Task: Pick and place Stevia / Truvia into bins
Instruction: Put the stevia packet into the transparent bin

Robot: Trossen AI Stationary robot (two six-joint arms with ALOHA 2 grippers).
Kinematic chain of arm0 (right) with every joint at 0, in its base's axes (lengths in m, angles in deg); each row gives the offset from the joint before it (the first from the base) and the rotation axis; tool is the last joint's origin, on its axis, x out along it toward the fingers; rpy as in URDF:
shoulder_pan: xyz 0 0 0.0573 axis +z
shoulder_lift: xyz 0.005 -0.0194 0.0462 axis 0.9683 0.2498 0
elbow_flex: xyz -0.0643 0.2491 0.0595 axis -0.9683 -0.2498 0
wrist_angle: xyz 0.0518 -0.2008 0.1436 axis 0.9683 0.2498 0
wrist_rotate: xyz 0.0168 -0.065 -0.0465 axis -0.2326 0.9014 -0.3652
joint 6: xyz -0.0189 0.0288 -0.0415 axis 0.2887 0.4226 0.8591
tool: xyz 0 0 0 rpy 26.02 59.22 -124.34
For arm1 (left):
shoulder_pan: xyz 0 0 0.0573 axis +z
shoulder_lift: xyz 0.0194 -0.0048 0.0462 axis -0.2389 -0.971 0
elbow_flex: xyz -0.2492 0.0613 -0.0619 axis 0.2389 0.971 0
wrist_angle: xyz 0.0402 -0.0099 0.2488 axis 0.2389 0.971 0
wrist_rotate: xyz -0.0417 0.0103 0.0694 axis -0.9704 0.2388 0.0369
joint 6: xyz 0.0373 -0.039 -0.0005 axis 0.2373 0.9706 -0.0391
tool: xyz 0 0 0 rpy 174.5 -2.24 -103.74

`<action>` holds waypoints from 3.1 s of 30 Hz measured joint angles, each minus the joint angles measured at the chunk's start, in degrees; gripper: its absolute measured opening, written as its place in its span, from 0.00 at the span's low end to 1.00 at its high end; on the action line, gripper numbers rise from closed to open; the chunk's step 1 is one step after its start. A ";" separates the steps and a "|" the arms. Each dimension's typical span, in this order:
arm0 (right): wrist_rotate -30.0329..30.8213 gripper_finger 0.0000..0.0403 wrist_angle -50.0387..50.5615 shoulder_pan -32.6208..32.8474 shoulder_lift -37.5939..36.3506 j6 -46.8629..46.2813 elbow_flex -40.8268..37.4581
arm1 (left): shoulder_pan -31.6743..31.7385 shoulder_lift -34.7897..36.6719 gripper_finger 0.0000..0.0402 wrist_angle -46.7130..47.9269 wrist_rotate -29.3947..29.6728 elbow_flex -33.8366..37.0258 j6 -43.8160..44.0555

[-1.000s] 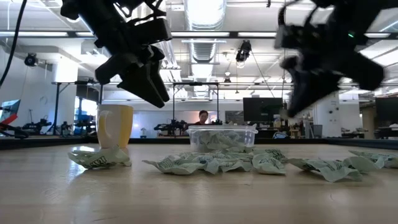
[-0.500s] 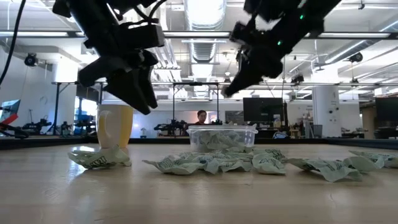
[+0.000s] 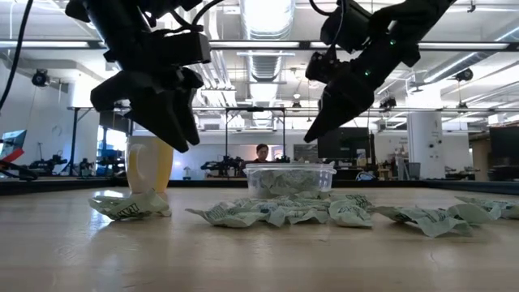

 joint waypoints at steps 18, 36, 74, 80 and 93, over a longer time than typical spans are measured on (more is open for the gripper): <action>-0.31 0.39 2.42 2.30 -1.36 -0.24 0.00 | -7.77 0.02 0.41 -14.03 -21.87 7.43 2.93; -0.42 0.36 3.64 3.73 -1.60 -0.53 -0.02 | -8.40 -5.46 0.41 -19.82 -21.21 7.37 3.02; -0.39 0.32 3.58 3.73 -1.60 -1.92 -0.02 | -7.60 -6.30 0.02 -16.46 -22.79 8.00 2.46; -0.37 0.33 3.58 3.73 -1.60 -1.92 -0.02 | -7.45 -5.27 0.01 -16.49 -20.13 7.82 1.11; -0.37 0.32 3.60 3.73 -1.60 -1.92 -0.02 | -4.31 -3.74 0.00 -30.26 5.25 7.39 -13.17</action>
